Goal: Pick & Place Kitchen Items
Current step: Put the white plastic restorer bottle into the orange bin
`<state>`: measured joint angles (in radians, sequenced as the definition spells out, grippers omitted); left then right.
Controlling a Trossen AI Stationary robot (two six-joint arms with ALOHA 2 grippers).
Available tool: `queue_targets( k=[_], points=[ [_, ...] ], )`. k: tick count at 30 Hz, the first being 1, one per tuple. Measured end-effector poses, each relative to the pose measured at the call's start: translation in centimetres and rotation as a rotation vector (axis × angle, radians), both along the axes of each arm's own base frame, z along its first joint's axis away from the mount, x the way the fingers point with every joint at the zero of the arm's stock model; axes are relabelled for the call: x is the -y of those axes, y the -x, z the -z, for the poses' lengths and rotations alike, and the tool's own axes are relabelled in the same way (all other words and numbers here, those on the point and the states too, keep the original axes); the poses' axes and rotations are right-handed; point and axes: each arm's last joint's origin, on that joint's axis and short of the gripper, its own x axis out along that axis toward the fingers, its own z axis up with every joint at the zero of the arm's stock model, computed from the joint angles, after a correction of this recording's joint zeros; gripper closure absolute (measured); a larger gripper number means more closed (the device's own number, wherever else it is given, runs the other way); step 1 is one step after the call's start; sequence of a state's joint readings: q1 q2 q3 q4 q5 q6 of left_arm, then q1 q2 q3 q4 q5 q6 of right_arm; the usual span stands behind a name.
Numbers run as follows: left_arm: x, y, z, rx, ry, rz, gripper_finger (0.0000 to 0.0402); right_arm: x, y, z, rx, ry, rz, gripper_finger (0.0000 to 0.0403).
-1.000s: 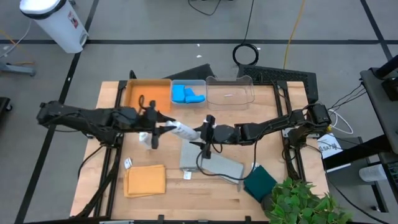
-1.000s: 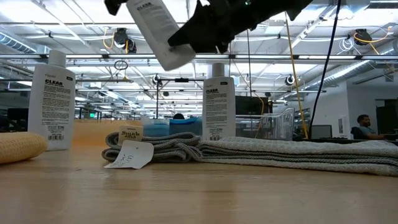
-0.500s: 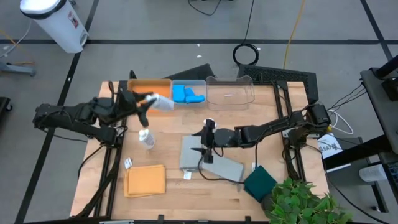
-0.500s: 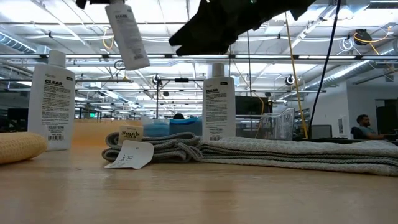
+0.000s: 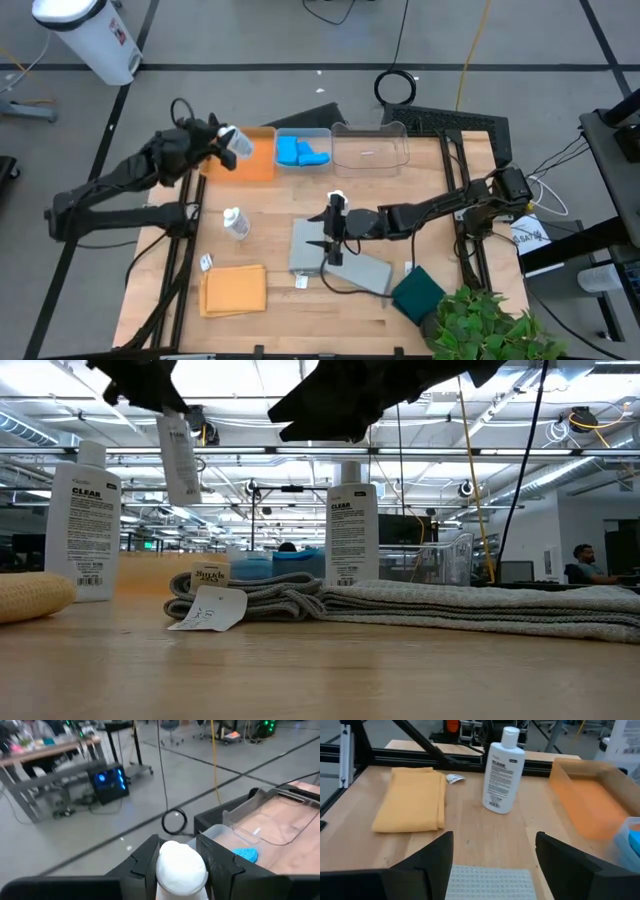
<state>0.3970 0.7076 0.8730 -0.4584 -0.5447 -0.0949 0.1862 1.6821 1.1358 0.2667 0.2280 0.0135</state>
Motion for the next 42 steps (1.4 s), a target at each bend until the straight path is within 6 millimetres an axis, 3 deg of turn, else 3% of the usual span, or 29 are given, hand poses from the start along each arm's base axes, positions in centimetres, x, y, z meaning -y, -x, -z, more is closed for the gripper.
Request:
queue_targets(
  k=[8,16,34,42],
  points=[
    [-6.0,1.3,1.6,-0.019,0.158,-0.147,0.0286,0.1,0.0,-0.1,0.006,0.0,0.003,0.0156],
    [-11.3,3.3,5.0,-0.026,0.348,-0.224,0.0286,0.1,0.0,-0.1,0.004,0.006,0.001,0.0156],
    [-12.1,2.2,9.2,0.001,0.205,-0.313,0.0286,0.1,0.0,-0.1,0.007,0.006,0.001,0.0156],
    [-12.5,1.9,10.6,-0.042,0.278,-0.328,0.0286,0.1,0.0,-0.1,0.007,0.006,0.002,0.0156]
  ],
)
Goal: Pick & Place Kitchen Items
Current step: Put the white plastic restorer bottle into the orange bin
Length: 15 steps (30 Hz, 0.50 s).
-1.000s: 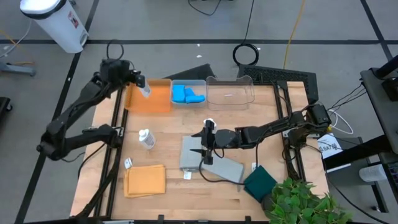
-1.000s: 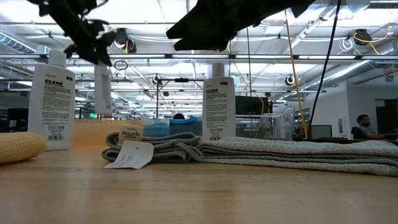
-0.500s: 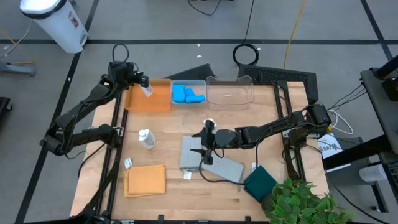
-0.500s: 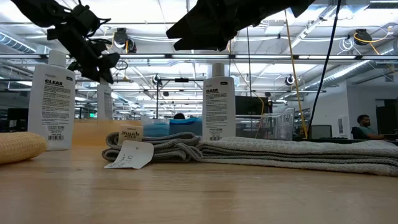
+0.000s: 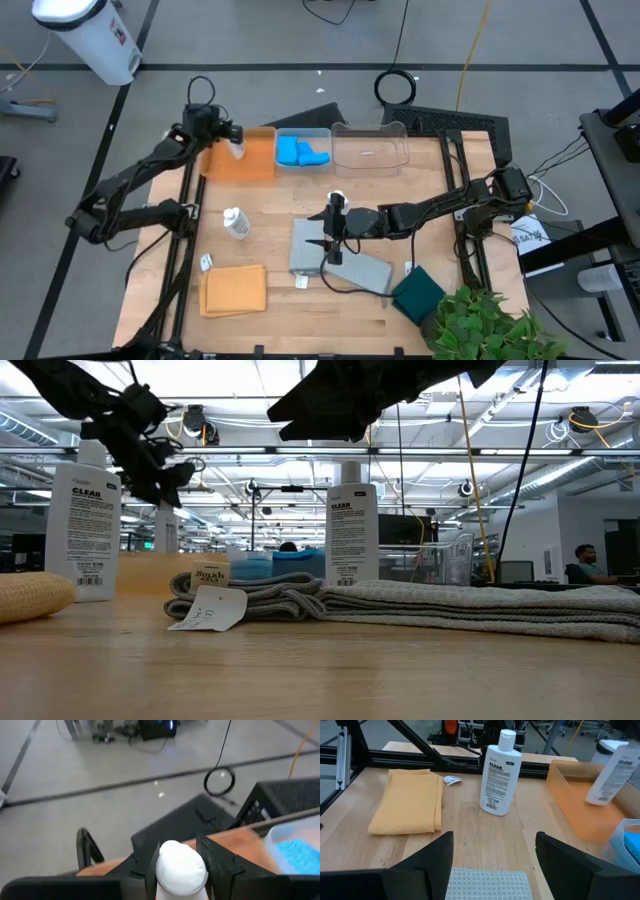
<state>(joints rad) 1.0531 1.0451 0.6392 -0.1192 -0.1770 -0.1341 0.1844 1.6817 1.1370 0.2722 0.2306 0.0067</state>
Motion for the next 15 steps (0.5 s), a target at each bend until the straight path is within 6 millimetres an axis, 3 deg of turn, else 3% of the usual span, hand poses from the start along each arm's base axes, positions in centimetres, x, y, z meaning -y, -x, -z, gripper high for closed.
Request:
queue_targets(
  k=[6,15],
  points=[
    [-0.8,-0.4,1.5,-0.041,0.059,-0.011,0.0258,0.0,0.0,0.0,0.001,0.0,0.0,0.0156],
    [-0.3,-0.2,0.8,-0.028,0.041,-0.005,0.0247,0.0,0.0,0.0,0.001,0.01,-0.004,0.0156]
  ],
)
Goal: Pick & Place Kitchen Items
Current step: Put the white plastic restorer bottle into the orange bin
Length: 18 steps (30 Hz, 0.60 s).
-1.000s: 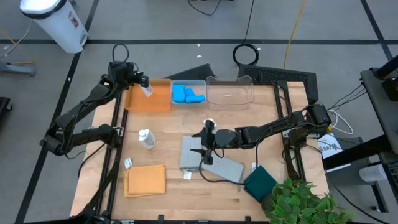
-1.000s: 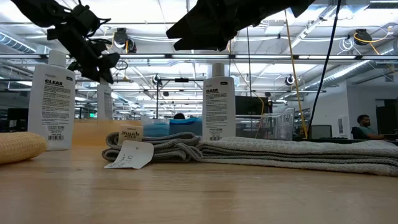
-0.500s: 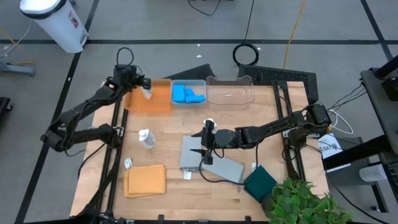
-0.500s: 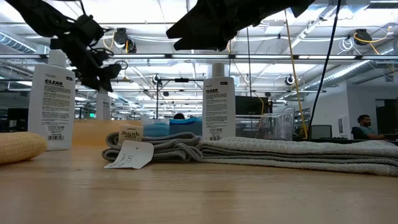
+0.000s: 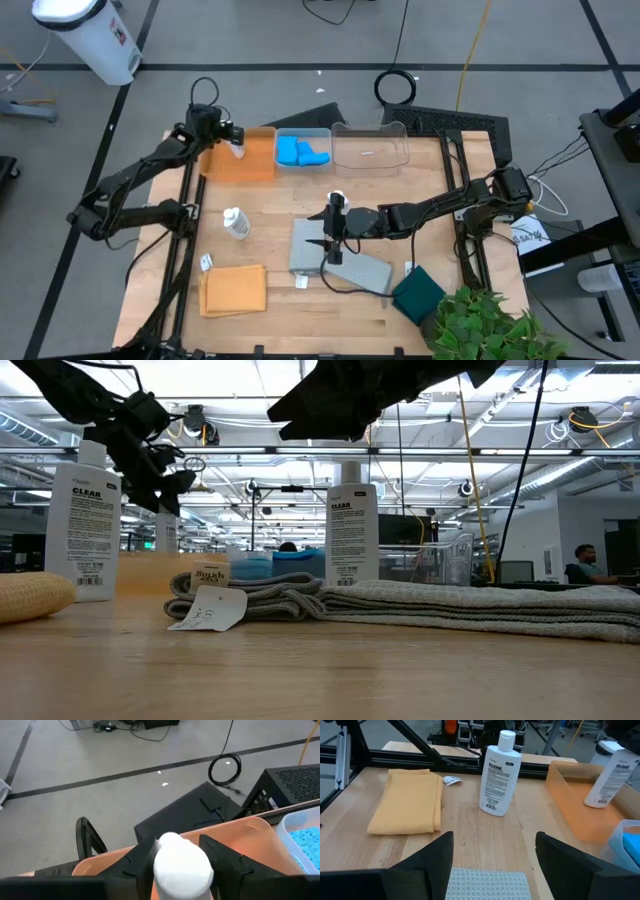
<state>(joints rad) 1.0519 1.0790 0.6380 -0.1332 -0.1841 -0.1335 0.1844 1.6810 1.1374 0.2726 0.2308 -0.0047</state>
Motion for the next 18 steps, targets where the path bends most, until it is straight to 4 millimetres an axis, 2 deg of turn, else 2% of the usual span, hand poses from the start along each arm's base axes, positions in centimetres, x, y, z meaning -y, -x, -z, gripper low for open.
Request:
queue_targets(
  k=[5,12,18],
  points=[
    [0.7,0.3,-1.1,0.036,-0.042,0.006,0.0224,0.0,0.0,0.0,-0.002,0.034,-0.013,0.0156],
    [1.9,0.8,-2.7,0.115,-0.092,0.083,0.014,-0.2,0.2,0.1,-0.032,0.073,-0.025,0.0156],
    [4.4,1.8,-5.3,0.256,-0.192,0.187,0.01,-2.1,3.4,-2.2,-0.105,0.229,0.058,0.0156]
  ],
)
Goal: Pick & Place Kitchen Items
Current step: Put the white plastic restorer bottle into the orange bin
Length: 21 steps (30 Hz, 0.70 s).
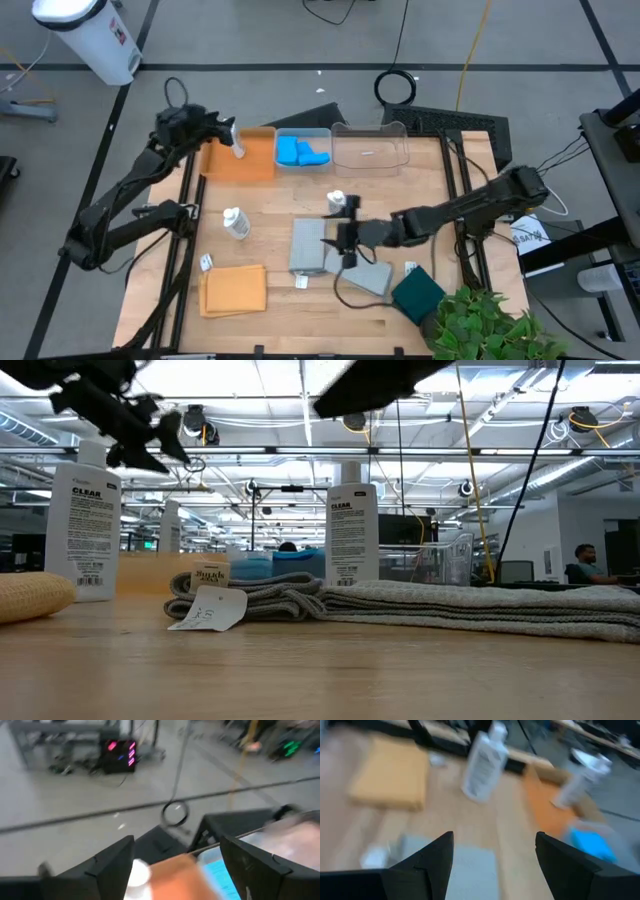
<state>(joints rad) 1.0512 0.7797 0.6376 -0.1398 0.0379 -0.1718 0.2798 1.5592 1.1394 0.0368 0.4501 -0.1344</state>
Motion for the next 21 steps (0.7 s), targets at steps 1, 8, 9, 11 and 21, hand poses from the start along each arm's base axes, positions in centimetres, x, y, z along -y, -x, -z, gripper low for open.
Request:
queue_targets(
  k=[1,8,9,11,21],
  points=[
    [0.6,0.2,-0.4,0.027,-0.017,0.024,0.0097,-0.5,0.7,-0.2,-0.017,0.032,0.027,0.0156],
    [4.6,0.4,-1.9,0.1,-0.064,0.233,0.0094,-3.1,4.2,-1.7,-0.002,0.004,0.168,0.0156],
    [5.0,0.3,-1.9,0.101,-0.057,0.268,0.0094,-3.3,4.5,-1.5,-0.028,-0.001,0.171,0.0156],
    [5.8,0.0,-1.8,0.1,-0.037,0.346,0.0094,-3.3,4.9,-0.9,-0.072,-0.019,0.191,0.0156],
    [8.8,-2.4,-1.4,0.091,-0.032,0.688,0.0094,0.5,5.8,4.3,-0.249,-0.104,0.323,0.0156]
  ],
)
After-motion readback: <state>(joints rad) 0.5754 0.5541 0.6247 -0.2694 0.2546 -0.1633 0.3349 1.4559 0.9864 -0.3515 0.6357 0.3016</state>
